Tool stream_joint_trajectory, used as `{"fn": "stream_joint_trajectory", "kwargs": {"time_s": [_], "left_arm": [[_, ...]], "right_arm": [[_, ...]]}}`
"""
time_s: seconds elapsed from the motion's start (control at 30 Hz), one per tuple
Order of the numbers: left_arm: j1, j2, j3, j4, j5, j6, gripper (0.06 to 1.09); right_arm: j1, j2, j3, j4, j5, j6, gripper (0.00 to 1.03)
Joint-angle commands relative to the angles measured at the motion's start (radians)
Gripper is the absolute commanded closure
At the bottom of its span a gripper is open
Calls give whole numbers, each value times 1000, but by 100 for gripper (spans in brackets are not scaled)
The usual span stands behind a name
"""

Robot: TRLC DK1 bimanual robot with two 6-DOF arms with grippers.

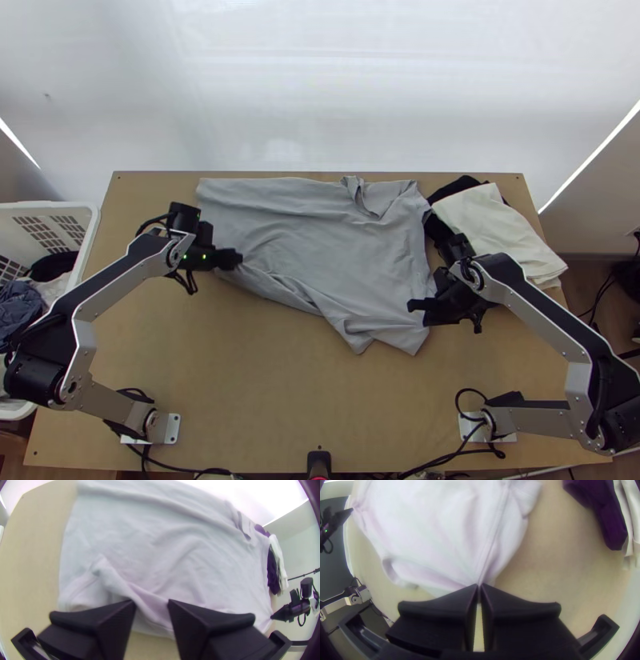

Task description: Fold the t-shirt

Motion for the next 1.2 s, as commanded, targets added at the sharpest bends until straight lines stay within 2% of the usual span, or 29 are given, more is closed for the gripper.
{"fn": "stream_joint_trajectory", "kwargs": {"time_s": [0.0, 0.2, 0.43, 0.47, 0.5, 0.53, 0.57, 0.8, 1.0, 1.1, 1.17], "left_arm": [[12, 47, 61, 111, -65, -78, 105], [21, 76, 122, 109, -71, -88, 105], [17, 133, 203, 126, -88, -160, 104], [8, 145, 214, 126, -91, -155, 91], [-2, 146, 217, 126, -91, -146, 70], [-8, 145, 217, 129, -90, -135, 37], [-17, 134, 222, 125, -90, -134, 12], [12, -62, 194, -46, -88, -111, 11], [83, -76, 102, -125, -87, -52, 11], [98, -71, 87, -128, -80, -109, 11], [103, -59, 79, -108, -48, -157, 16]], "right_arm": [[-1, -3, -3, 1, 0, -1, 100], [-4, -5, 3, 1, 0, 1, 100], [1, -8, -8, 1, 0, -1, 100], [2, -8, -8, 1, 0, -1, 100], [4, -9, -6, 1, 0, -1, 100], [4, -9, -5, 1, 0, -1, 100], [4, -9, -3, 1, 0, -1, 100], [-1, -28, -14, 1, 0, -4, 100], [-4, -31, -12, 1, 0, -3, 100], [-2, -31, -9, 1, 0, -3, 100], [1, -31, -8, 1, 0, -1, 100]]}}
